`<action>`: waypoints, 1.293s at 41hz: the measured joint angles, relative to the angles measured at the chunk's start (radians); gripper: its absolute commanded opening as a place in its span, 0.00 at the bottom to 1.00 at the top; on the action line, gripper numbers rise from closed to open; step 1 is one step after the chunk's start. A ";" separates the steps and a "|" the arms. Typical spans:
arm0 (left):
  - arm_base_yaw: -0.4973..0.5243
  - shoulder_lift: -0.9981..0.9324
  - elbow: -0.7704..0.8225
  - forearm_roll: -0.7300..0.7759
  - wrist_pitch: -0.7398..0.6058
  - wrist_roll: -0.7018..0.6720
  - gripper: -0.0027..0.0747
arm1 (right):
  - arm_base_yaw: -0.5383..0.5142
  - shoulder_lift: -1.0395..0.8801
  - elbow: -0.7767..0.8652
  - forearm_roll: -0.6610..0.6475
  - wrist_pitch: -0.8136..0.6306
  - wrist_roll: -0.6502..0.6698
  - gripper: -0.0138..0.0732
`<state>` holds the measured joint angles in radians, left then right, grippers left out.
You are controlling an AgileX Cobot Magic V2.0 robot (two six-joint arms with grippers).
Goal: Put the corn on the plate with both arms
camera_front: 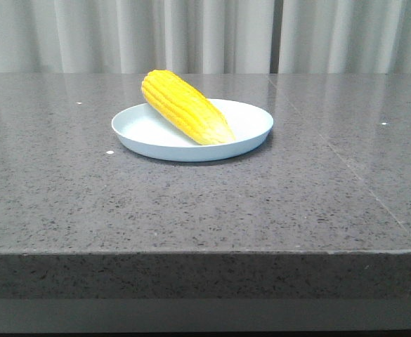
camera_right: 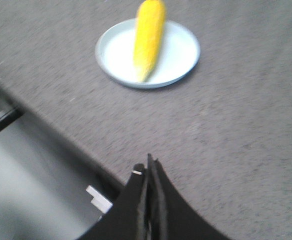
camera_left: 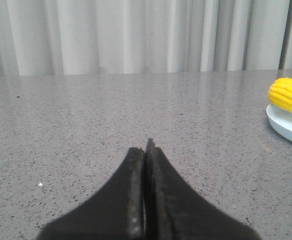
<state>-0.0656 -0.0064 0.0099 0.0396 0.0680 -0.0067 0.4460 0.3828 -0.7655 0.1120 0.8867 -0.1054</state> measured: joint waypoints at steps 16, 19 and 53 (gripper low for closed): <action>0.000 0.000 0.000 0.000 0.000 0.000 0.01 | -0.379 -0.362 0.571 0.000 -0.671 0.000 0.08; 0.000 0.000 0.000 0.000 0.000 0.000 0.01 | -0.406 -0.389 0.657 0.000 -0.757 0.000 0.08; 0.000 0.000 0.000 -0.003 -0.004 -0.001 0.01 | -0.465 -0.393 0.791 -0.008 -0.922 0.116 0.08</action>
<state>-0.0656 -0.0064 0.0099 0.0369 0.0638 -0.0074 -0.0189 -0.0102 0.0255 0.1040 -0.0354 0.0103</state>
